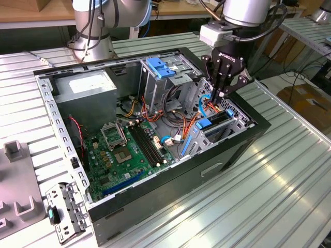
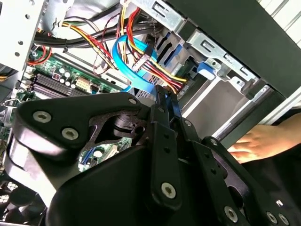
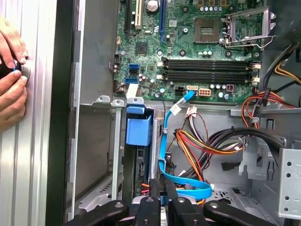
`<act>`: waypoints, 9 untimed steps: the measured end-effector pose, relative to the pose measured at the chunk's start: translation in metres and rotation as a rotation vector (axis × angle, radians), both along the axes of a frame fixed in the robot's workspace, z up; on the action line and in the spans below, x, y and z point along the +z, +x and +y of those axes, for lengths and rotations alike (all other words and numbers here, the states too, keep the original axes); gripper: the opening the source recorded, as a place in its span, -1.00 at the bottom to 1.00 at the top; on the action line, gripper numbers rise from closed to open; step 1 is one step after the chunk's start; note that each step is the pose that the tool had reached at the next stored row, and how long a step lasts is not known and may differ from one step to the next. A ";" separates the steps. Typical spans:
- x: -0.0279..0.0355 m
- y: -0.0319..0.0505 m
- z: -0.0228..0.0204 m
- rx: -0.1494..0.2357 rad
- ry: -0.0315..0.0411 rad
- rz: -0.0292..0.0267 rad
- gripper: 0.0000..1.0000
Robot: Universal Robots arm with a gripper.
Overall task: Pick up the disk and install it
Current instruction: 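Insert the second disk wire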
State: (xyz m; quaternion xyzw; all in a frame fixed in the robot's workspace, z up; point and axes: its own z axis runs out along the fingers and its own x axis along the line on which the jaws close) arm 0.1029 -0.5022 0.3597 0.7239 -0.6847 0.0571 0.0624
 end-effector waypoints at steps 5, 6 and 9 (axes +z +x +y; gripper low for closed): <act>-0.0011 -0.0033 -0.0028 0.008 0.0046 -0.0054 -0.68; -0.0011 -0.0033 -0.0028 0.009 0.0045 -0.0054 -0.68; -0.0011 -0.0034 -0.0028 0.009 0.0046 -0.0054 -0.68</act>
